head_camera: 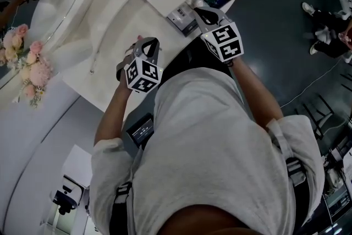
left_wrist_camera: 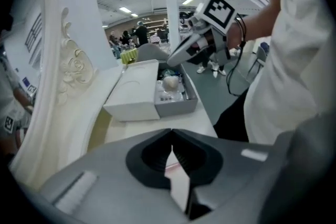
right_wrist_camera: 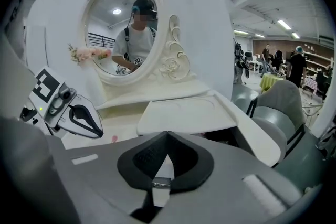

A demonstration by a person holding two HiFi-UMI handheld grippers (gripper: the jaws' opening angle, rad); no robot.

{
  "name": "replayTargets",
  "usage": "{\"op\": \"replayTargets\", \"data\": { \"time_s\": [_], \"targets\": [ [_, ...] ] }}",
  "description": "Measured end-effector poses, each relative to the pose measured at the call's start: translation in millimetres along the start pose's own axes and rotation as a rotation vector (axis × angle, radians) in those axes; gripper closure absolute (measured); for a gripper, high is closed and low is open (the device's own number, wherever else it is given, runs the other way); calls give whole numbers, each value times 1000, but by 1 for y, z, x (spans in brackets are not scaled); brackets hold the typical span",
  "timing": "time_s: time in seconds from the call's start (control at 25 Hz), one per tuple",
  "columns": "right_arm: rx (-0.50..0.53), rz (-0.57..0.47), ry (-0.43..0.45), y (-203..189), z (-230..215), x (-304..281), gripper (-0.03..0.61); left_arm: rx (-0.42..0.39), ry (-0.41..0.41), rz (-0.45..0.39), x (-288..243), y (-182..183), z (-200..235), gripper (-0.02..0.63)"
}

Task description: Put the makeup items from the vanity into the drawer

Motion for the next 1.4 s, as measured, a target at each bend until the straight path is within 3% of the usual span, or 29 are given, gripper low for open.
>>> {"op": "replayTargets", "data": {
  "time_s": [0.16, 0.32, 0.52, 0.64, 1.08, 1.2, 1.4],
  "targets": [
    [4, -15, 49, 2, 15, -2, 580, -257, -124, 67, -7, -15, -14, 611],
    [3, -30, 75, -2, 29, -1, 578, -534, -178, 146, -15, -39, -20, 611],
    [-36, -22, 64, -17, 33, 5, 578, -690, -293, 176, -27, -53, -27, 609],
    [-53, -15, 54, -26, 36, 10, 578, -790, -346, 208, -36, -61, -31, 528],
    [-81, -16, 36, -38, 35, 14, 578, -925, -454, 239, -63, -74, -41, 517],
    [-87, -18, 27, -38, 32, 15, 578, -901, -490, 245, -64, -74, -41, 523],
    [-87, -14, 27, -36, 31, 15, 580, -792, -527, 261, -64, -73, -39, 532]
  ]
}}
Point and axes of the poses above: the fingertips, and each gripper's own axes: x backward along the fingers, z to its left, y out of its top, the point moved 3 cm from there along x, backward along the fingers, and after that the axes turned 14 degrees about -x, right-handed, at the moved point
